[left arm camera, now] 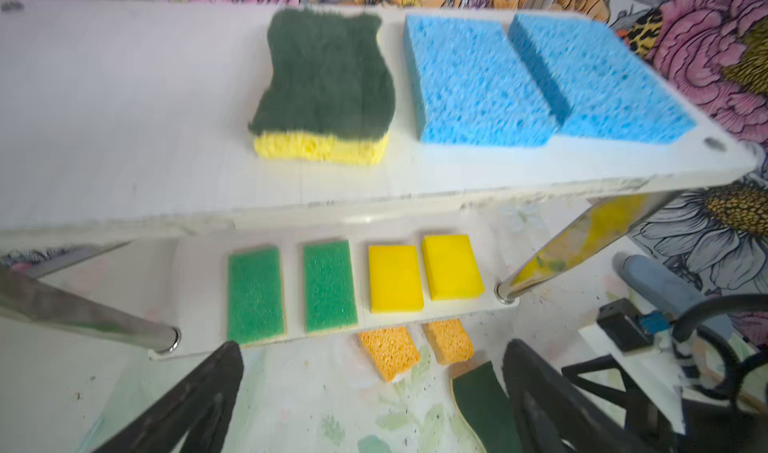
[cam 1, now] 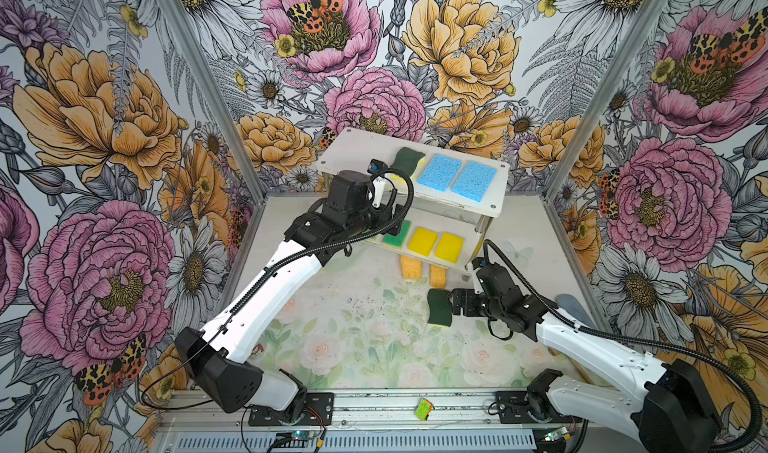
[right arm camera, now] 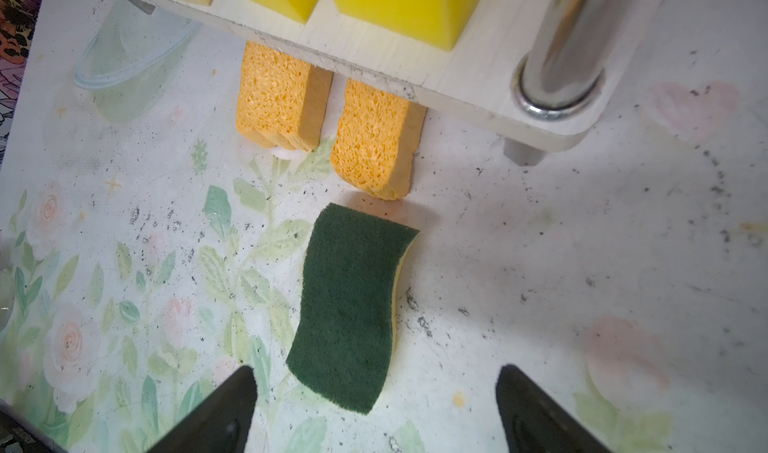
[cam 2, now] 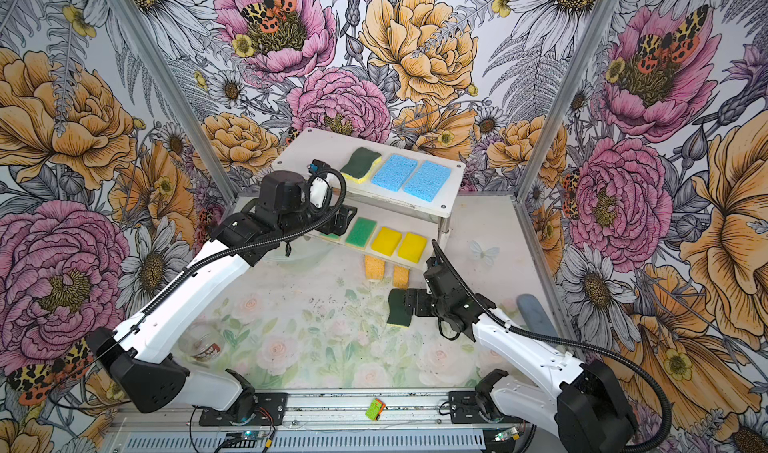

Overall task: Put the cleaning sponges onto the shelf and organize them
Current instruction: 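Open the left gripper and withdraw it down toward the table sponge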

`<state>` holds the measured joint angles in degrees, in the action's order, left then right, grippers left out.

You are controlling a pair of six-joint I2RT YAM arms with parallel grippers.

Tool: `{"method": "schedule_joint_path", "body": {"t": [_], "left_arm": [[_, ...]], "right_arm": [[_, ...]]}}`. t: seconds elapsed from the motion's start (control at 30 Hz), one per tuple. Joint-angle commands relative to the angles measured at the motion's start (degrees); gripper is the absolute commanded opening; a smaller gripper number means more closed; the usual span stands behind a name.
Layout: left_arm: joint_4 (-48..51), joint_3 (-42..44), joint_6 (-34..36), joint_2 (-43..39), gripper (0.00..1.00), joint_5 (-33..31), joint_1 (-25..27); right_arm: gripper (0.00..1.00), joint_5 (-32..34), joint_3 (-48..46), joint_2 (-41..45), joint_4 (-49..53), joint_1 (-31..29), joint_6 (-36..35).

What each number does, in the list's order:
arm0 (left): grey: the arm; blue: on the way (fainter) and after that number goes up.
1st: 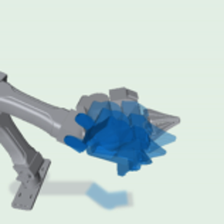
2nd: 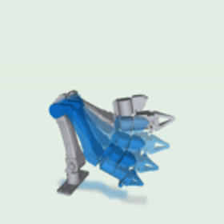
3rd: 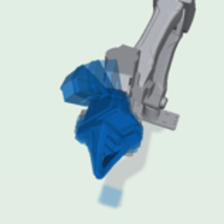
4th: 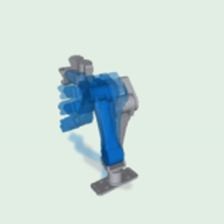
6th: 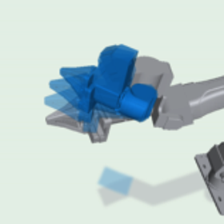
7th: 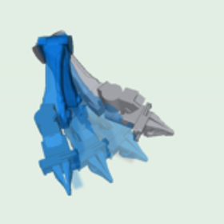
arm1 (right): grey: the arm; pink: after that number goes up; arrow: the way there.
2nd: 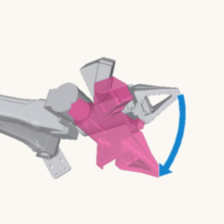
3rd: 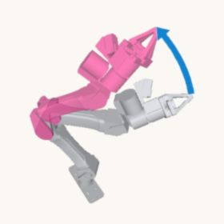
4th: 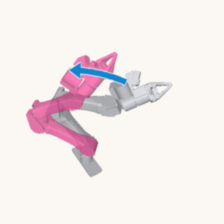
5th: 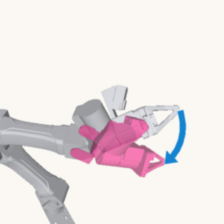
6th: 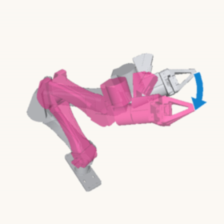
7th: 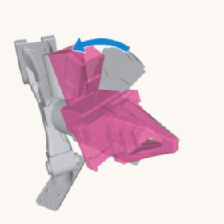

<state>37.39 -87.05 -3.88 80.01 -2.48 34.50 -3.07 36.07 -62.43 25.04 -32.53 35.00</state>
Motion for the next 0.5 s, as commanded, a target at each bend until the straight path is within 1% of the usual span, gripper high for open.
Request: {"method": "schedule_joint_path", "body": {"t": [0.0, 0.07, 0.17, 0.33, 0.47], "left_arm": [[-7.82, 7.53, -5.44, -6.18, 0.99, -2.46, 0.83], [-9.5, 13.89, -8.06, -9.39, 0.99, -1.71, 0.99], [-10.46, 21.4, -12.27, -11.9, 0.99, -0.67, 1.35], [-11.59, 30.18, -18.96, -12.16, 0.99, -1.35, 4.07], [-14.91, 35.37, -23.94, -11.55, 0.99, -1.69, 6.69]], "right_arm": [[0.92, -0.38, 1.63, -0.36, -0.17, 0.54, -0.29], [0.92, -0.27, 1.58, -0.41, -0.16, 0.62, -0.29], [0.92, 0.0, 1.63, -0.63, -0.19, 0.63, -0.38], [0.92, -0.12, 2.01, -1.11, -0.16, 0.65, -0.56], [0.92, -0.14, 2.04, -1.02, -0.25, 0.71, -0.39]]}}
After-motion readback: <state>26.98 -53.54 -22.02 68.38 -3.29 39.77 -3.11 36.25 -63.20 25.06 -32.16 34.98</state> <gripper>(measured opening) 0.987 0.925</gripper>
